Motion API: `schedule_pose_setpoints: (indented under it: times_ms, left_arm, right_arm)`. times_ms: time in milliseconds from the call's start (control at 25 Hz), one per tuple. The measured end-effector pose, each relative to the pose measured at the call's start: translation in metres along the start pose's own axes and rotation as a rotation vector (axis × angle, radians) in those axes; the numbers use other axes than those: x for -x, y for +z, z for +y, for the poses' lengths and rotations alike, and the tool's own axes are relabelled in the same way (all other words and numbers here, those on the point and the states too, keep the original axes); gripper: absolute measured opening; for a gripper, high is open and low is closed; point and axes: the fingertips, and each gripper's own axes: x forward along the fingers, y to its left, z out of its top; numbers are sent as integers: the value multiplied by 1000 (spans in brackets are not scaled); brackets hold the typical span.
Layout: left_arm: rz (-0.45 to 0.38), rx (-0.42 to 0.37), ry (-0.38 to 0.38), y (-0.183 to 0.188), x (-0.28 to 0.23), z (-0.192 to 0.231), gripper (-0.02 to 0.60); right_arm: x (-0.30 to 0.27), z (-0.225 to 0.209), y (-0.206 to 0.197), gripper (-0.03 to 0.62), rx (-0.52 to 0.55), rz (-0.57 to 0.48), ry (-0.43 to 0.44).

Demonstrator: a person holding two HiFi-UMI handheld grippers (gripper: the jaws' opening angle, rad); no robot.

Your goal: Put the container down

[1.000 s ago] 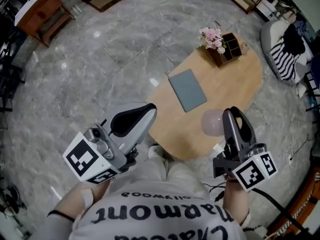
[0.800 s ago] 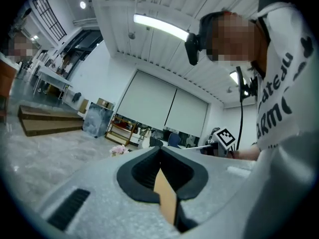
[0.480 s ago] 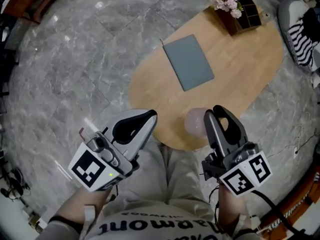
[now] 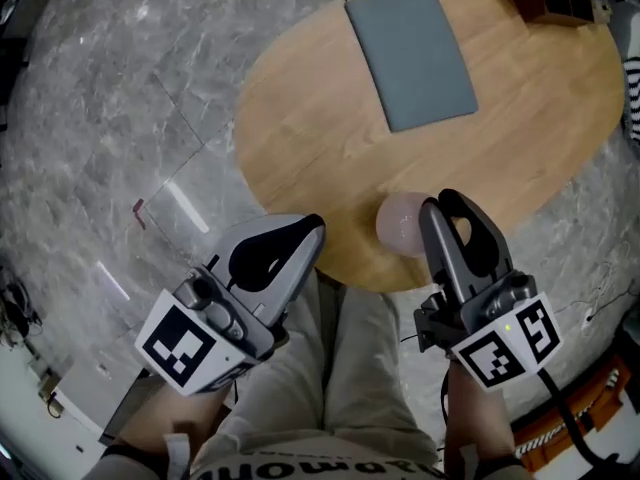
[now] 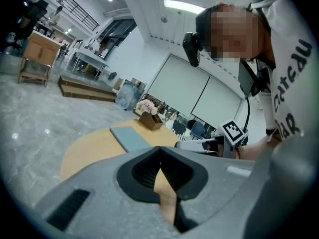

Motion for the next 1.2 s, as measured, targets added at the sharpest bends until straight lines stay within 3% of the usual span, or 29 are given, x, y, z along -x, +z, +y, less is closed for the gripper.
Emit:
schedule_pose_setpoints:
  times_ms: [360, 640, 960, 1200]
  left_arm:
    - [56, 70, 51, -62, 0, 25, 15]
    - [-22, 69, 42, -48, -3, 31, 15]
    - [13, 59, 54, -54, 5, 45, 15]
    - [-1, 51, 60, -53, 6, 46, 15]
  right_arm:
    - [-26, -17, -50, 112, 47, 71, -9]
    - [-26, -18, -62, 112, 53, 83, -36]
    - [-38, -7, -70, 110, 124, 104, -56]
    - [-36, -11, -79, 110, 104, 110, -71]
